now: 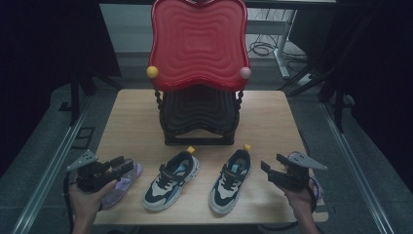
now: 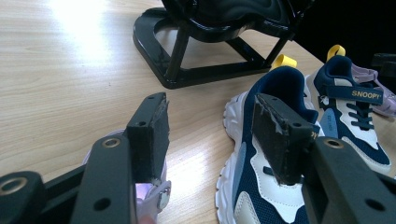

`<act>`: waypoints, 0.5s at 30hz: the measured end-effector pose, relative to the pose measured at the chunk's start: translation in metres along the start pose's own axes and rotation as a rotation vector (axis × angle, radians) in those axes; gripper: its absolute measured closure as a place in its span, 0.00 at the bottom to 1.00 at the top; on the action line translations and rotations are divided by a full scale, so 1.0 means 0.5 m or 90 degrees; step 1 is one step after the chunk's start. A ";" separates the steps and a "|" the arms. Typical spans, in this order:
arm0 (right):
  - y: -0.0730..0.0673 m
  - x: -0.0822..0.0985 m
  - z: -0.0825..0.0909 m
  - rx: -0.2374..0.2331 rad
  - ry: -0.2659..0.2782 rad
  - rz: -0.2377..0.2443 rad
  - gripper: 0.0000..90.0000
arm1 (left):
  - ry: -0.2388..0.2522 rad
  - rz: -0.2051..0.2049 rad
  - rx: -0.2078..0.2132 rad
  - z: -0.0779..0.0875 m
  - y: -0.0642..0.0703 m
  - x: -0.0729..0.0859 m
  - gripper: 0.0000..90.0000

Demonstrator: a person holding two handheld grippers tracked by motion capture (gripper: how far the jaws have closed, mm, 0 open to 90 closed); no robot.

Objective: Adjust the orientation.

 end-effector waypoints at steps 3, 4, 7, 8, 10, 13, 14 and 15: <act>0.006 0.005 0.006 -0.022 0.005 0.004 0.37 | 0.001 -0.002 0.001 0.001 0.004 0.001 0.51; 0.007 0.006 0.008 -0.026 0.005 0.008 0.38 | 0.001 -0.002 0.001 0.001 0.004 0.001 0.51; 0.006 0.007 0.011 -0.023 0.008 0.011 0.39 | 0.001 -0.003 0.005 0.001 0.008 0.000 0.51; 0.006 0.007 0.012 -0.027 0.009 0.010 0.39 | 0.001 -0.003 0.006 0.002 0.008 -0.001 0.51; 0.005 0.007 0.012 -0.032 0.009 0.012 0.39 | 0.002 -0.004 0.008 0.003 0.009 -0.002 0.52; 0.005 0.007 0.011 -0.034 0.008 0.010 0.39 | 0.000 -0.004 0.009 0.006 0.008 -0.005 0.55; 0.005 0.007 0.011 -0.037 0.006 0.009 0.39 | -0.001 -0.004 0.010 0.007 0.007 -0.005 0.56; 0.005 0.007 0.010 -0.037 0.007 0.008 0.39 | -0.002 -0.005 0.011 0.008 0.006 -0.006 0.58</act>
Point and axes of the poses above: each handheld gripper's, and its own axes: z roughly backward along the jaws, x roughly out of its underside, y roughly to its right, the point moved 2 cm from there along -z, roughly forward along the jaws, and after that the axes turned 8 degrees about -z, right-handed, at the moved point
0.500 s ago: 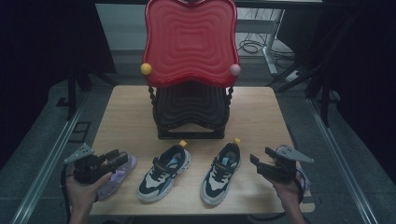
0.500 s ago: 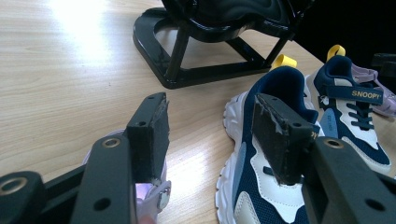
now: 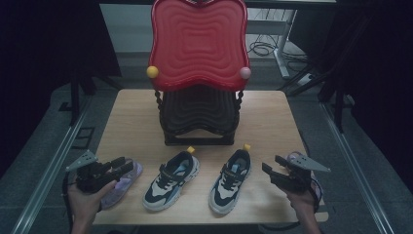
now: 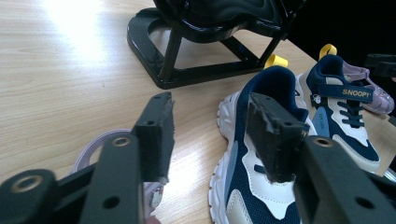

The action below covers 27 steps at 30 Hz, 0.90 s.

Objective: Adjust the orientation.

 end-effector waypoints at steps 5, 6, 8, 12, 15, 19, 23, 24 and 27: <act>-0.002 -0.001 -0.001 -0.007 0.000 -0.005 0.39 | -0.005 -0.016 0.002 0.014 0.002 -0.003 0.79; -0.004 -0.001 -0.003 -0.009 -0.002 -0.005 0.39 | -0.010 -0.018 0.001 0.016 0.002 -0.002 0.83; -0.005 0.000 -0.007 -0.006 -0.008 -0.005 0.39 | -0.016 -0.018 0.003 0.020 0.003 0.002 0.93; -0.005 0.005 -0.012 -0.004 -0.013 -0.005 0.39 | -0.040 -0.018 0.001 0.026 0.007 0.020 0.97; -0.005 0.010 -0.017 -0.003 -0.019 -0.010 0.39 | -0.073 -0.014 -0.002 0.023 0.008 0.048 0.99; -0.006 0.017 -0.025 -0.003 -0.032 -0.011 0.39 | -0.100 0.007 -0.007 0.019 0.002 0.084 0.99; -0.006 0.018 -0.026 0.001 -0.033 -0.014 0.39 | -0.124 0.025 -0.022 0.025 -0.003 0.121 0.99; -0.006 0.018 -0.026 0.001 -0.033 -0.014 0.39 | -0.124 0.025 -0.022 0.025 -0.003 0.121 0.99; -0.006 0.018 -0.027 0.000 -0.034 -0.016 0.39 | -0.147 0.024 -0.030 0.030 -0.002 0.142 0.99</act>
Point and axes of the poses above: each handheld gripper's, and its own axes: z roughly backward along the jaws, x roughly out of its underside, y roughly to its right, the point moved 2 cm from there along -z, roughly forward along the jaws, and after that the axes turned 8 degrees about -z, right-handed, at the moved point
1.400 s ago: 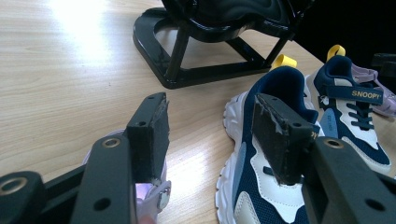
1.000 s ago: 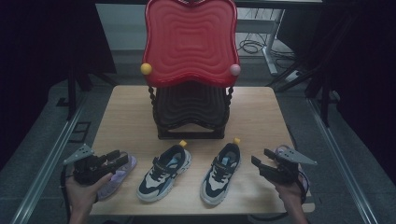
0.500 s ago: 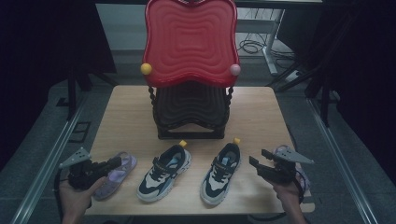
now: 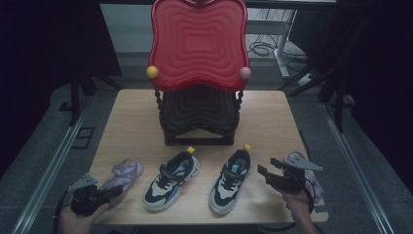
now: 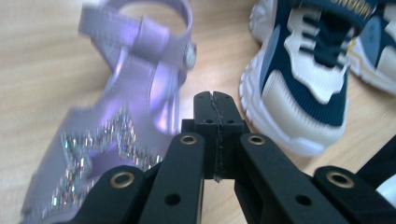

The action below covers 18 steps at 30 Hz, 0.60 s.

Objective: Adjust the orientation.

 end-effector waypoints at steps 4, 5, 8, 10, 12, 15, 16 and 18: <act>-0.001 0.001 -0.002 -0.001 -0.003 0.002 0.39 | -0.024 -0.002 -0.006 -0.005 0.001 0.017 0.99; -0.001 0.002 -0.002 -0.001 -0.004 0.000 0.39 | -0.024 -0.002 -0.006 -0.005 0.001 0.017 0.99; 0.001 0.003 -0.004 0.001 -0.006 0.000 0.39 | -0.046 -0.005 -0.010 -0.013 0.004 0.029 0.99; 0.001 0.004 -0.004 0.002 -0.006 -0.001 0.39 | -0.055 -0.006 -0.015 -0.016 0.005 0.035 0.99; 0.002 0.005 -0.005 0.001 -0.008 -0.004 0.39 | -0.060 -0.004 -0.017 -0.016 0.005 0.041 0.99; 0.003 0.006 -0.005 0.002 -0.009 -0.002 0.39 | -0.064 -0.007 -0.022 -0.015 0.006 0.044 0.99; 0.003 0.006 -0.005 0.004 -0.009 -0.001 0.39 | -0.067 -0.006 -0.023 -0.015 0.007 0.045 0.99; 0.003 0.006 -0.005 0.003 -0.009 -0.002 0.39 | -0.072 -0.010 -0.026 -0.016 0.008 0.046 0.99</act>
Point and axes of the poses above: each handheld gripper's, and its own axes: z roughly backward along the jaws, x roughly out of its underside, y roughly to its right, the point moved 2 cm from there along -z, roughly forward along the jaws, and after that the axes turned 8 degrees about -z, right-handed, at the moved point
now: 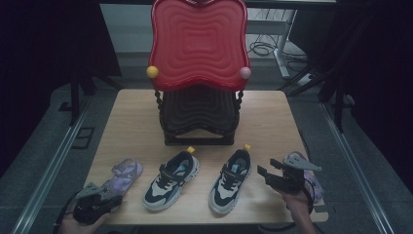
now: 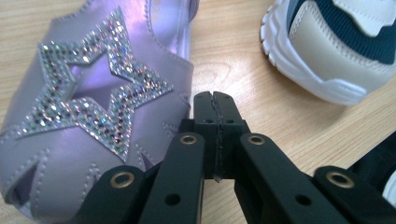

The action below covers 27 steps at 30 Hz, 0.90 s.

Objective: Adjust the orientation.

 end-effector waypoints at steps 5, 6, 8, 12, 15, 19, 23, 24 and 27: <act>0.001 0.001 0.001 0.000 -0.001 -0.001 0.39 | -0.016 -0.002 -0.010 0.001 0.003 0.010 0.99; 0.002 0.002 0.002 0.000 -0.001 0.000 0.39 | -0.024 0.000 -0.022 0.003 0.001 0.015 0.99; 0.005 0.003 0.001 0.003 -0.002 -0.002 0.39 | -0.026 0.002 -0.028 0.005 -0.002 0.019 0.99; 0.007 0.003 0.002 0.003 0.000 -0.007 0.39 | -0.026 0.006 -0.039 0.011 -0.007 0.021 0.99; 0.006 0.003 0.006 0.004 0.002 -0.007 0.39 | -0.028 0.009 -0.043 0.016 -0.013 0.024 0.99; 0.011 0.004 0.010 0.008 0.004 -0.009 0.39 | -0.022 0.017 -0.043 0.021 -0.022 0.025 0.99; 0.013 0.005 0.011 0.007 0.003 -0.015 0.39 | -0.023 0.017 -0.040 0.021 -0.025 0.024 0.99; 0.013 0.006 0.011 0.007 0.003 -0.014 0.39 | -0.023 0.017 -0.040 0.022 -0.026 0.024 0.99; 0.013 0.006 0.012 0.006 0.003 -0.014 0.39 | -0.022 0.019 -0.042 0.023 -0.028 0.023 0.99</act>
Point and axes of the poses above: each handheld gripper's, and its own axes: z roughly backward along the jaws, x roughly out of its underside, y roughly to its right, the point moved 2 cm from there along -z, roughly forward along the jaws, and after that the axes turned 8 degrees about -z, right-handed, at the moved point
